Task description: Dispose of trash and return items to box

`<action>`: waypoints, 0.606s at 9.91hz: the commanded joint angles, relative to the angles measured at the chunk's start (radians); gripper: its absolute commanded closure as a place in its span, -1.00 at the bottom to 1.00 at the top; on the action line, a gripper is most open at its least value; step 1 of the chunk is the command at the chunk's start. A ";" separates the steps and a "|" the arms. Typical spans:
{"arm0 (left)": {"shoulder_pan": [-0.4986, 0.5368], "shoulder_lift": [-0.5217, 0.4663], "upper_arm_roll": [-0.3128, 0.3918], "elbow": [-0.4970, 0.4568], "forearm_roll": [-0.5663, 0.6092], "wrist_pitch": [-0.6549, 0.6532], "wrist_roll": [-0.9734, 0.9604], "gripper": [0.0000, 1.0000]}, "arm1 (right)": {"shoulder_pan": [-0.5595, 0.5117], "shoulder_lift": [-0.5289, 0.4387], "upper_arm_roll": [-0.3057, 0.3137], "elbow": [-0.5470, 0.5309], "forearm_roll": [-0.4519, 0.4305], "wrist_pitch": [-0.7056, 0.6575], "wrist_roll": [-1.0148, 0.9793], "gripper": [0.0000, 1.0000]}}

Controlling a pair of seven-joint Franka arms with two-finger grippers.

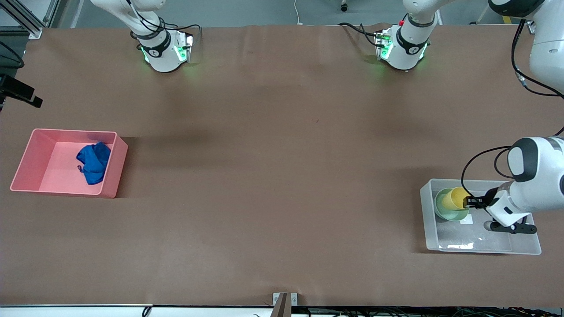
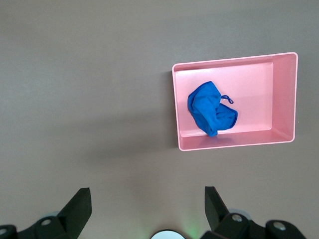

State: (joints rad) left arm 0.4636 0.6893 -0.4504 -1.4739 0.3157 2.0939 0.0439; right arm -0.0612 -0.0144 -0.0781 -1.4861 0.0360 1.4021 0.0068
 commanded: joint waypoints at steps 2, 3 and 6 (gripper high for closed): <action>0.009 -0.219 -0.063 -0.023 -0.062 -0.061 -0.009 -1.00 | -0.008 -0.002 0.004 0.001 -0.008 -0.006 -0.008 -1.00; 0.009 -0.294 -0.063 -0.019 -0.101 -0.110 -0.009 -1.00 | -0.008 -0.002 0.004 0.001 -0.008 -0.006 -0.010 -1.00; 0.009 -0.502 -0.062 -0.008 -0.233 -0.292 -0.007 -1.00 | -0.008 -0.002 0.004 0.001 -0.008 -0.006 -0.008 -1.00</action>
State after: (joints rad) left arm 0.4653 0.2538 -0.5200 -1.4338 0.1231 1.8539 0.0357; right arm -0.0618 -0.0142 -0.0787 -1.4862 0.0360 1.4017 0.0067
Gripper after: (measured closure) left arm 0.000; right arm 0.000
